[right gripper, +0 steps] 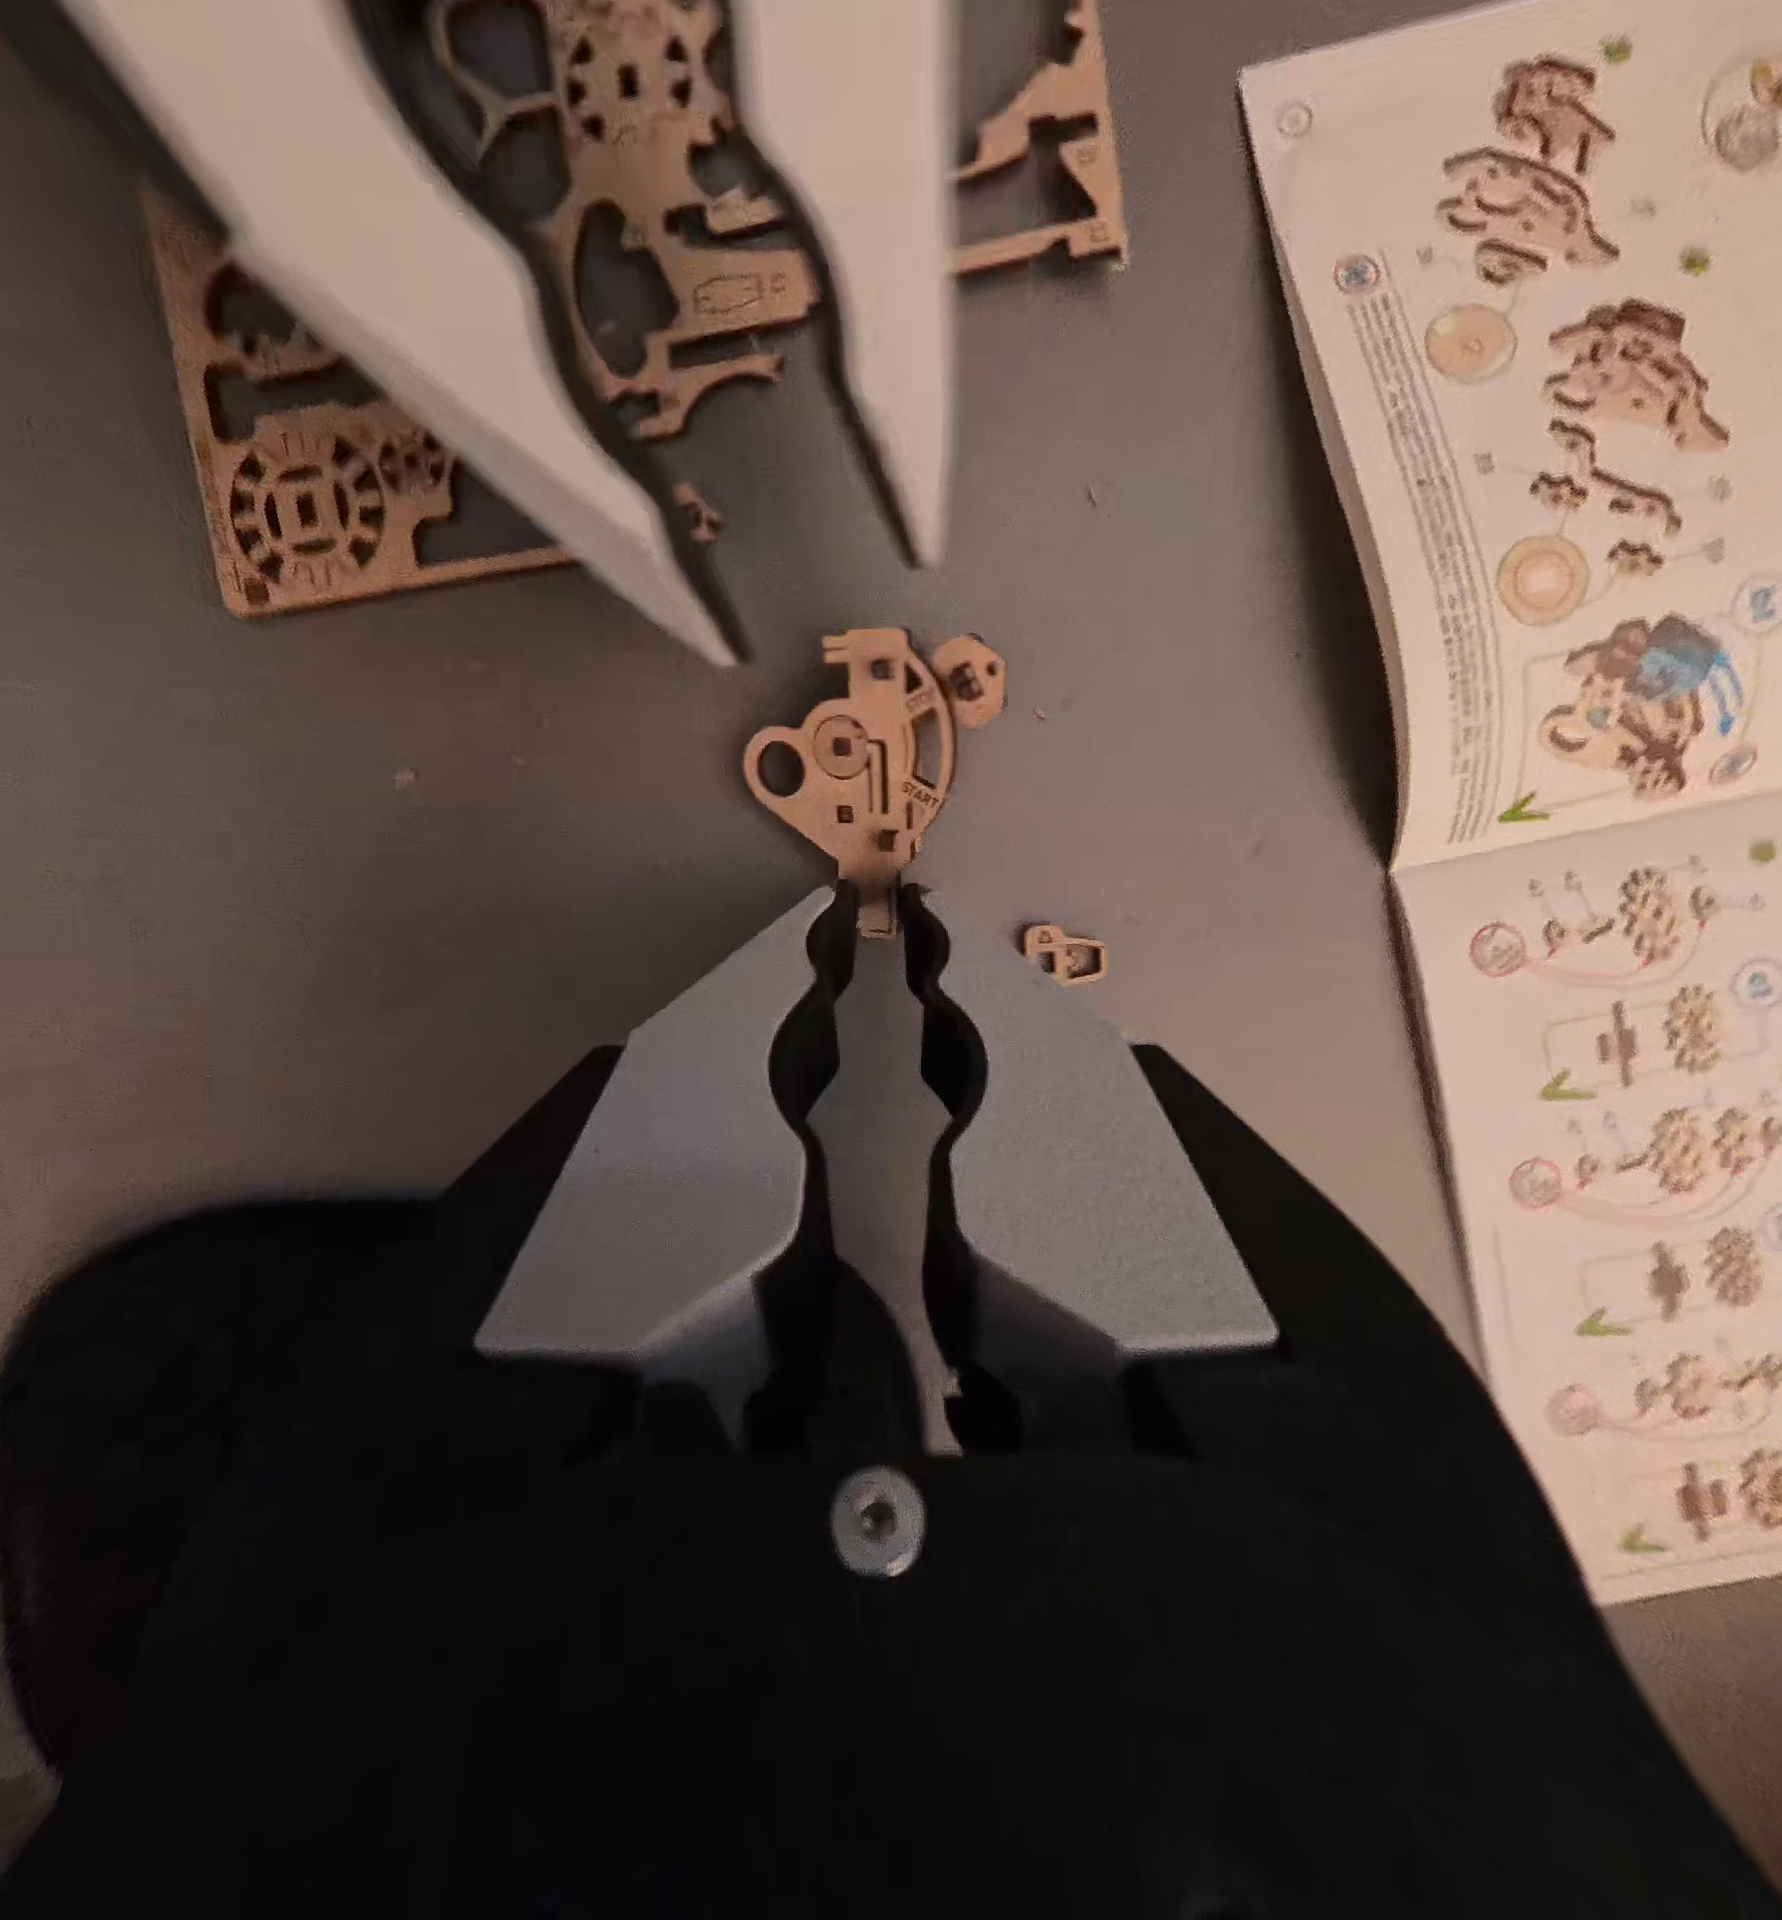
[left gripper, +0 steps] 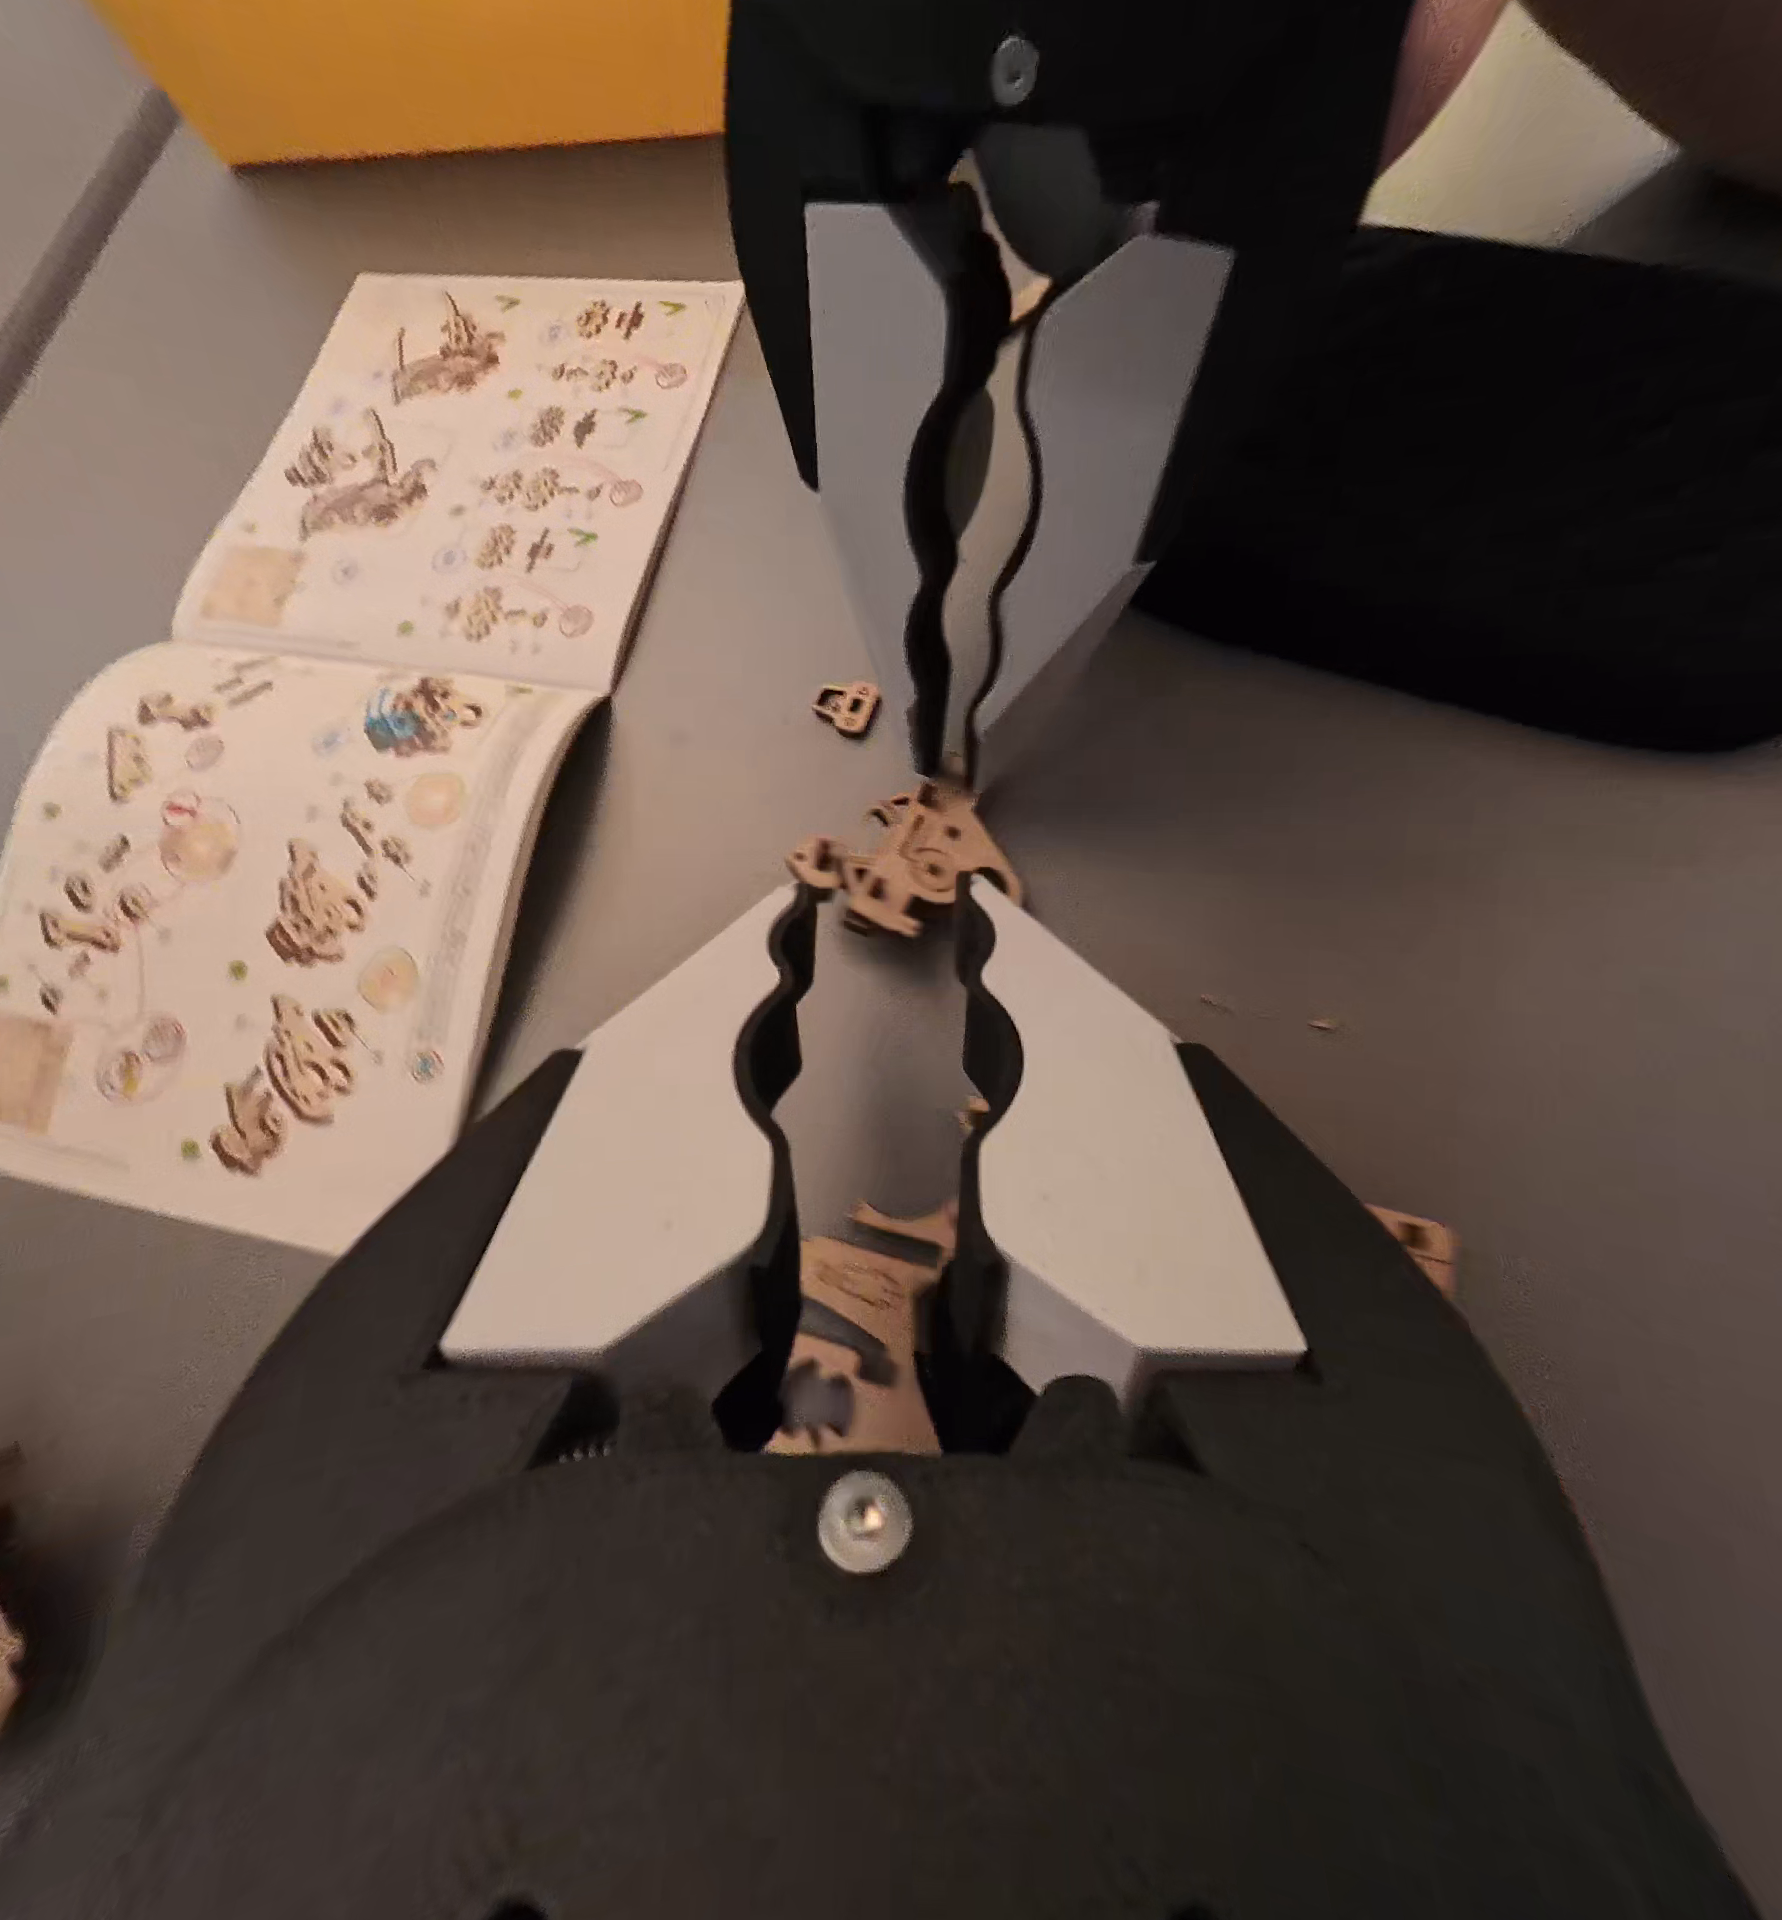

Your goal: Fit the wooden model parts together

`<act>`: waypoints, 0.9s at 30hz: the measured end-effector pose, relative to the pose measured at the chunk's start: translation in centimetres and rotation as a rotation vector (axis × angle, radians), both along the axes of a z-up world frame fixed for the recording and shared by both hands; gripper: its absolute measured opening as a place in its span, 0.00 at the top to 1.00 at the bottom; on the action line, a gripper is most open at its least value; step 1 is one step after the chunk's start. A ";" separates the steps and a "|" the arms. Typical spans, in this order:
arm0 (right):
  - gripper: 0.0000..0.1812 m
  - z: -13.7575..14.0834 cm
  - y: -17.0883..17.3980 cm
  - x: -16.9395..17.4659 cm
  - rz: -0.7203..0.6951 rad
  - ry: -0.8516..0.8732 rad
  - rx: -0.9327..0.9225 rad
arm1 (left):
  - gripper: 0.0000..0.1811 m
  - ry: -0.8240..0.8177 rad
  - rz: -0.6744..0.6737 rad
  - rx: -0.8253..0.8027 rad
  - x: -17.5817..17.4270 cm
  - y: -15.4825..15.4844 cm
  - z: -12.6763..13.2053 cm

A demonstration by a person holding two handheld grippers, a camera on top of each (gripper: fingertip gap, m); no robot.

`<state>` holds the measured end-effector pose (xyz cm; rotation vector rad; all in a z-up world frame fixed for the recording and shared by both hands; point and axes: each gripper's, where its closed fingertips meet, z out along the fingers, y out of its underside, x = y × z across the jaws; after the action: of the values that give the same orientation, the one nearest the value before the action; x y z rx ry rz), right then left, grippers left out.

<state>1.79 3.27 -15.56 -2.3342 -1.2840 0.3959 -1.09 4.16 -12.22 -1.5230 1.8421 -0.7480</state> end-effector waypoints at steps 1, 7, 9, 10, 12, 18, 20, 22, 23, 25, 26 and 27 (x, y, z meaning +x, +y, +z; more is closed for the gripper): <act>0.96 0.1 -0.2 -0.3 -0.039 0.006 -0.027 | 0.86 0.006 0.012 -0.005 -0.4 -0.6 0.2; 0.91 1.3 -1.8 -2.2 -0.108 0.090 -0.120 | 0.87 -0.003 0.028 0.120 0.2 -1.0 -0.9; 0.91 1.6 -2.1 -2.4 -0.086 0.114 -0.127 | 0.88 0.007 0.002 0.077 0.4 -1.4 -1.4; 0.92 1.8 -2.2 -2.2 -0.056 0.115 -0.118 | 0.89 0.007 -0.005 0.051 0.5 -1.6 -1.6; 0.95 2.2 -1.3 -1.8 0.097 0.110 0.023 | 0.88 0.006 -0.019 0.035 0.4 -1.9 -1.8; 1.00 2.4 0.2 -2.9 0.285 0.317 0.229 | 0.87 0.006 -0.051 0.095 0.9 -1.8 -2.6; 1.00 0.9 0.9 -2.0 0.242 0.251 0.207 | 0.89 -0.006 -0.088 0.104 0.9 -1.8 -2.6; 1.00 1.1 0.4 -2.1 0.216 0.300 0.133 | 0.99 -0.007 -0.069 0.143 0.7 -0.8 -2.7; 1.00 1.0 0.5 -2.0 0.188 0.297 0.125 | 0.99 -0.015 -0.059 0.166 0.7 -0.3 -2.7; 1.00 1.0 0.7 -2.1 0.138 0.313 0.131 | 0.97 -0.017 -0.045 0.163 0.3 0.2 -2.7; 1.00 1.0 0.9 -2.2 0.105 0.325 0.131 | 0.95 -0.022 -0.036 0.138 0.3 0.2 -2.7; 1.00 1.0 1.0 -2.2 0.086 0.324 0.142 | 0.95 -0.031 -0.033 0.106 0.3 0.0 -2.6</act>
<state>-0.42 4.26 -14.57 -2.0033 -1.2130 0.6584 -0.75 4.19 -14.79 -1.4098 1.8580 -0.6747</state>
